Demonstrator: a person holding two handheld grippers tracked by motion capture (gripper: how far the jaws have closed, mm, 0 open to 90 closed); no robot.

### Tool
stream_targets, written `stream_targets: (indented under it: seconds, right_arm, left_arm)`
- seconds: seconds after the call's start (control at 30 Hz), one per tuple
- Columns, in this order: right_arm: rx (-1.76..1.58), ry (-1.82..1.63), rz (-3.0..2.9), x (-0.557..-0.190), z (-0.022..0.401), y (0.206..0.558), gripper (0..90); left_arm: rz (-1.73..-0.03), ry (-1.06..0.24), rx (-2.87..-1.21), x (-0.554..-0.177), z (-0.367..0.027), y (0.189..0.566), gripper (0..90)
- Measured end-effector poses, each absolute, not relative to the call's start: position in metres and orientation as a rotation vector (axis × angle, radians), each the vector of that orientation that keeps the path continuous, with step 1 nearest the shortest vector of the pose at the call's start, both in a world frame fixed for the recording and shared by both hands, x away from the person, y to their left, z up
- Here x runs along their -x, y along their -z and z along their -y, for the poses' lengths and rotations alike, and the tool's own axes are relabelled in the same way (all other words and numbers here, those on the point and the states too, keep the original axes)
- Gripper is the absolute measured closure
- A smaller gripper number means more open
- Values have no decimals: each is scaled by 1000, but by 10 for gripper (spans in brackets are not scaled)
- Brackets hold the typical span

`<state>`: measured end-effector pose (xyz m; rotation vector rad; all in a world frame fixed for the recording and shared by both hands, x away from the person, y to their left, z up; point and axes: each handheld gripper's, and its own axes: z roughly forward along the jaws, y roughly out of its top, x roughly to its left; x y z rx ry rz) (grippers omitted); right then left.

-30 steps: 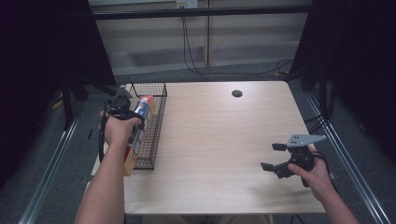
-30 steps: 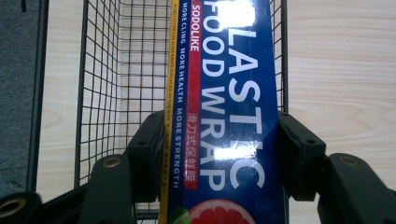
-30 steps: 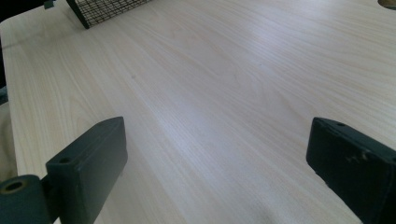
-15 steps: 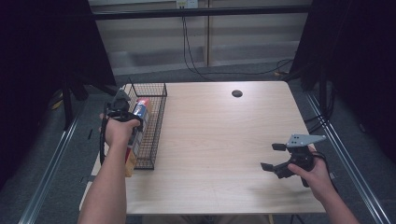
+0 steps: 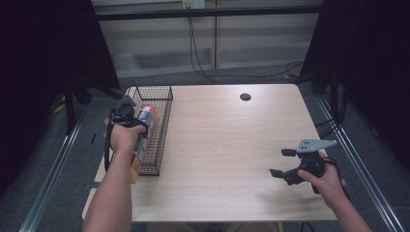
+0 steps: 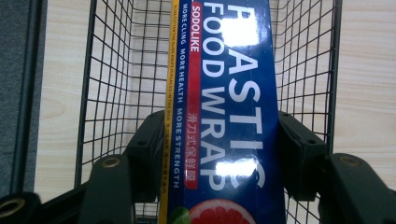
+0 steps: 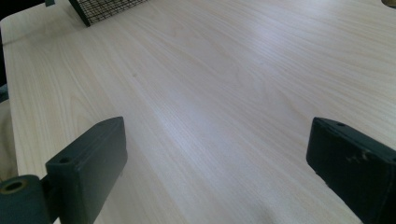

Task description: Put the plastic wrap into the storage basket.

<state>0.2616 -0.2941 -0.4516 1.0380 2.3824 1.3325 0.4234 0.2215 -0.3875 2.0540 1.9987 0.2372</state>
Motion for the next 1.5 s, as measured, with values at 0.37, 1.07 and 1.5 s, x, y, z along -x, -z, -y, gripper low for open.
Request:
stream_targets:
  seconds: [0.37,1.07,1.5]
  right_arm:
    - [-1035,-1322,-2392,-262,293,453,50]
    - [-1032,-1317,-2389,-261,292,452,51]
    - [-1034,-1325,-2389,-261,291,452,51]
  left_arm:
    - [-2006,-233,-2066,-426,-222,391,423]
    - [-2004,-248,-2067,-427,-217,393,405]
    - [-1949,-240,-2065,-425,-218,385,337]
